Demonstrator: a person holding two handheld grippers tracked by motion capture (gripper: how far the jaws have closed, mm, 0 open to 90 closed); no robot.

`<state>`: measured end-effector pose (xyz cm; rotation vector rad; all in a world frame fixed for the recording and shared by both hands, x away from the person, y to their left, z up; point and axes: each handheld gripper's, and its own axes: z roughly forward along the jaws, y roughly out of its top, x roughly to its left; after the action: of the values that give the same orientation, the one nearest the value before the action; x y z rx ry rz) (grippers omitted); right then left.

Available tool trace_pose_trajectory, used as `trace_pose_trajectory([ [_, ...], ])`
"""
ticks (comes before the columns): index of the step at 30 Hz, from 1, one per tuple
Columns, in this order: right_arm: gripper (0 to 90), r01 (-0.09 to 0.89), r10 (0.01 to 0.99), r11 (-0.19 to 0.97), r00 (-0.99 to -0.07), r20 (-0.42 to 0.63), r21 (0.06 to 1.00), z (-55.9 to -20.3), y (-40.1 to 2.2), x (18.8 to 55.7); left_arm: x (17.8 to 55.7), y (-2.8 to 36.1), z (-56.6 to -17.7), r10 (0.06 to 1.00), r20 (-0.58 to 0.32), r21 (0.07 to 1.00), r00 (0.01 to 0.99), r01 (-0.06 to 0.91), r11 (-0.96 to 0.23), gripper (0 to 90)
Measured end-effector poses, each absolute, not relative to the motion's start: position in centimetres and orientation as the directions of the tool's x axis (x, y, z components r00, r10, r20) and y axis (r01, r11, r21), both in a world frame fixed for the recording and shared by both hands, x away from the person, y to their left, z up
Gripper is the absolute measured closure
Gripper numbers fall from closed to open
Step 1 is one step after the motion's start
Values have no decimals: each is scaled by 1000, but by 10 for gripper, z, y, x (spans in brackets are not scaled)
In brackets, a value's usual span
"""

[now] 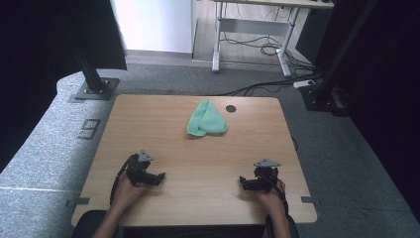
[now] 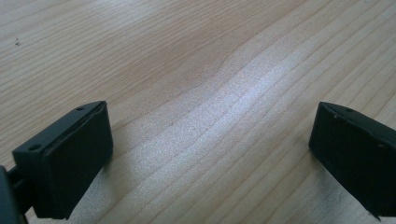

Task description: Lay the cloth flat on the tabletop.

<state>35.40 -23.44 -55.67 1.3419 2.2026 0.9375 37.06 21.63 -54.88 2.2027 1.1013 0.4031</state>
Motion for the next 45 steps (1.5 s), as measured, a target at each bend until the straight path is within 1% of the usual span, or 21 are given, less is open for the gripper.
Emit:
trace_pose_trajectory([
  [17,0,605,863,349,-506,7,716,-557,-231,356,371,216,-549,798,-8,659,602,603,-448,0],
  [31,0,609,855,360,-518,10,707,-555,-229,359,371,216,-549,798,-8,659,602,603,-448,0],
  [36,0,614,846,341,-531,53,712,-553,-229,364,371,216,-549,799,-8,659,602,604,-448,0],
  [41,0,591,836,345,-546,47,730,-544,-227,369,371,216,-549,799,-9,660,601,604,-447,0],
  [45,0,588,828,335,-557,68,736,-540,-224,374,371,216,-549,799,-9,660,602,603,-448,0],
])
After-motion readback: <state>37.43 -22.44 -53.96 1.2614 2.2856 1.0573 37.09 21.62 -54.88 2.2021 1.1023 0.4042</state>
